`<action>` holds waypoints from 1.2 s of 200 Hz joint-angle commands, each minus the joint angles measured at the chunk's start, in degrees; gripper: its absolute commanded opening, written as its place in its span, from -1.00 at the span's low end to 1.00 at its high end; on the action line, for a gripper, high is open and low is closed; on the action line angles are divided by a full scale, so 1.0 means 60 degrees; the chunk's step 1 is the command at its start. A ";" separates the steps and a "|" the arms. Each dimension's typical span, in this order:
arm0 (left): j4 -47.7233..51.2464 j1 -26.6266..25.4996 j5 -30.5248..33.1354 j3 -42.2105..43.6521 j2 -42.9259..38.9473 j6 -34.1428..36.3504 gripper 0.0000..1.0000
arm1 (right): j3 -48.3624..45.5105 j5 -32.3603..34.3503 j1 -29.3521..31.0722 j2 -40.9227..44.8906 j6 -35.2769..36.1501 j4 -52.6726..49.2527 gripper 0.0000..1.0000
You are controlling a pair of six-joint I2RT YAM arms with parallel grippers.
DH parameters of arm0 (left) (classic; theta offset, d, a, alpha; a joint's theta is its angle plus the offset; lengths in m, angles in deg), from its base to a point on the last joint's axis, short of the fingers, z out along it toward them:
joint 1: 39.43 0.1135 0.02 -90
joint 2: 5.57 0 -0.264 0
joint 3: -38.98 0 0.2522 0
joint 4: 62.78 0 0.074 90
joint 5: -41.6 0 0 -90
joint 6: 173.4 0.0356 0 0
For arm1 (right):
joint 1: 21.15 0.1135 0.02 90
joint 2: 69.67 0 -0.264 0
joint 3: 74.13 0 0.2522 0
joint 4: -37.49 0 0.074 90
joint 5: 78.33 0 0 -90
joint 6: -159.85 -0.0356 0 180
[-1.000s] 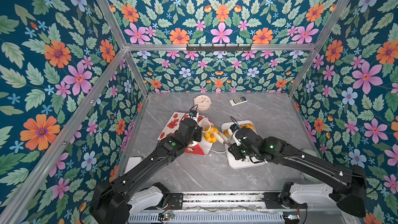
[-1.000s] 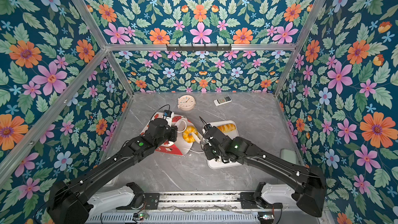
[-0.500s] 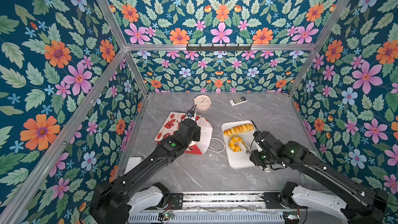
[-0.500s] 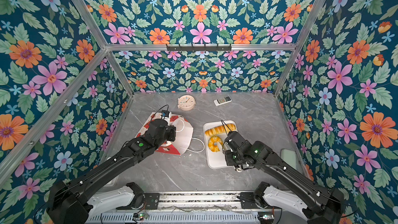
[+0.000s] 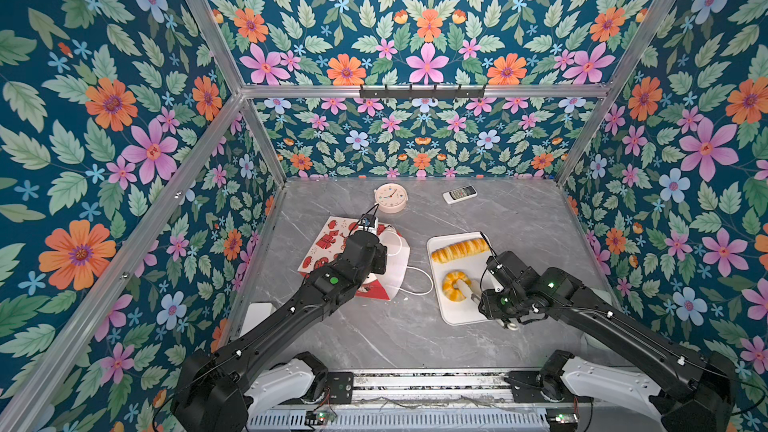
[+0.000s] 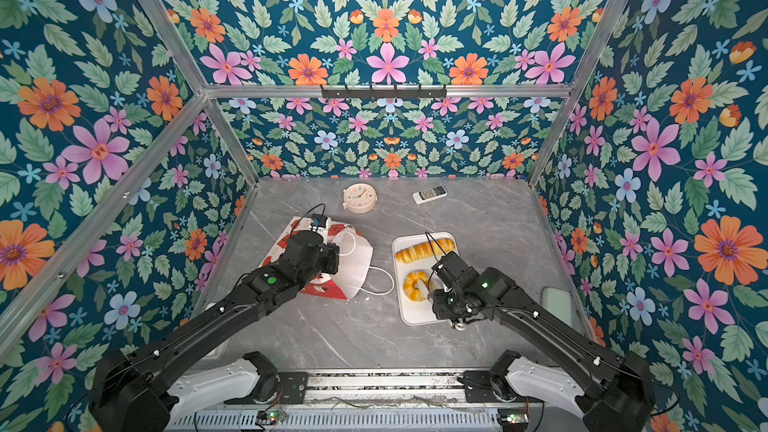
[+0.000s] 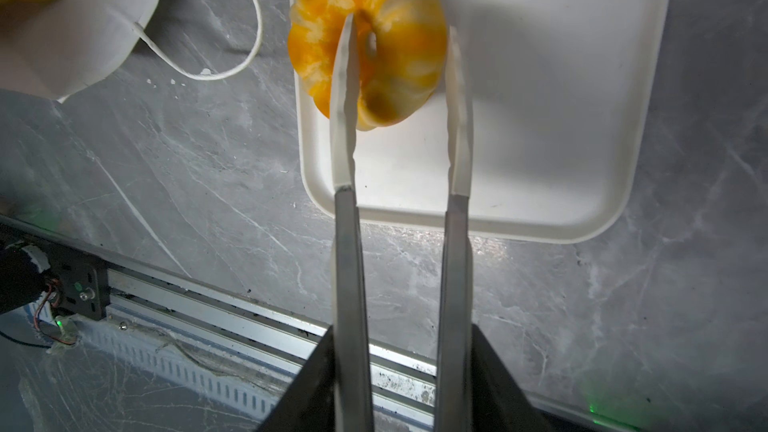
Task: Take the fake bread out of the paper bag
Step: 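Lower the round bun onto the tray and open the tongs, then move the open tongs with the right gripper back into the bag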
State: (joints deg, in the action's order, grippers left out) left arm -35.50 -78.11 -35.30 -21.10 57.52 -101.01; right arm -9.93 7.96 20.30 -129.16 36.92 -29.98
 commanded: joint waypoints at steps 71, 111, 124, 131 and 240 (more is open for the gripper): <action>-0.0218 0.0015 -0.0521 -0.0108 -0.0192 0.0794 -0.92 | 0.0307 0.0172 0.0083 0.1740 0.0156 0.0908 0.00; -0.0063 0.0015 -0.1140 0.0036 -0.0612 0.1778 -0.93 | 0.0775 -0.0421 0.2059 -0.0453 0.0148 0.3211 0.01; -0.0178 0.0015 -0.1419 0.0178 -0.0896 0.2033 -0.94 | 0.0798 -0.0924 0.2363 -0.1347 0.0053 0.4211 0.01; -0.0249 0.0015 -0.1565 0.0290 -0.1062 0.2195 -0.94 | 0.0789 -0.1223 0.2453 -0.1750 -0.0013 0.4769 0.01; -0.0817 0.0015 -0.2253 0.0944 -0.1928 0.1375 -0.97 | 0.1792 -0.1536 0.2734 -0.4580 0.0116 0.6485 0.00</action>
State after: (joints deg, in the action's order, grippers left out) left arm -36.62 -78.06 -47.23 -14.50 44.97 -90.71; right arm -0.75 -2.09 36.63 -154.75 36.90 5.93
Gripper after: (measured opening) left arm 0.039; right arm 0.502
